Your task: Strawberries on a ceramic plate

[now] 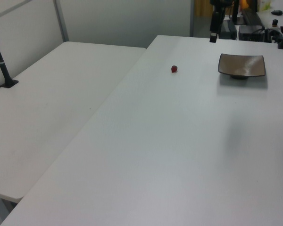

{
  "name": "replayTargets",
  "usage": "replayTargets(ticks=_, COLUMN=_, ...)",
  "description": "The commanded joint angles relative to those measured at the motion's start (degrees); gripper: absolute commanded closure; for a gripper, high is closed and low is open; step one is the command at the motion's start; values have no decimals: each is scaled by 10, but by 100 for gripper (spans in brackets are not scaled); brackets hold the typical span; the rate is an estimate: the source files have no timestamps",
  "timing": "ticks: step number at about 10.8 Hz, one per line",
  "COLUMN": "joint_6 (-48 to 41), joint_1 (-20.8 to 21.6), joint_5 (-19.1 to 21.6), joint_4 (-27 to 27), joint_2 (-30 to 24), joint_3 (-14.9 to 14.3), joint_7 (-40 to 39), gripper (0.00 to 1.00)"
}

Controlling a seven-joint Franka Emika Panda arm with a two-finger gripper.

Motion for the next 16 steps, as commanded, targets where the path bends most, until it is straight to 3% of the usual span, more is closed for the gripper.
replayTargets(ticks=1, joint_6=0, joint_1=18, joint_5=-9, joint_4=-12, joint_2=3, joint_3=-12, joint_7=9, gripper=0)
replayTargets(ticks=9, joint_6=-1, joint_1=7, joint_5=-1, joint_4=-4, joint_2=7, joint_3=-13, joint_7=0, gripper=0)
replayTargets(ticks=12, joint_6=1, joint_1=-10, joint_5=-7, joint_4=19, joint_2=32, joint_3=-15, joint_7=-1, gripper=0)
replayTargets(ticks=16, joint_6=87, joint_1=-47, joint_5=-3, joint_4=67, joint_2=95, joint_3=-15, joint_7=5, gripper=0)
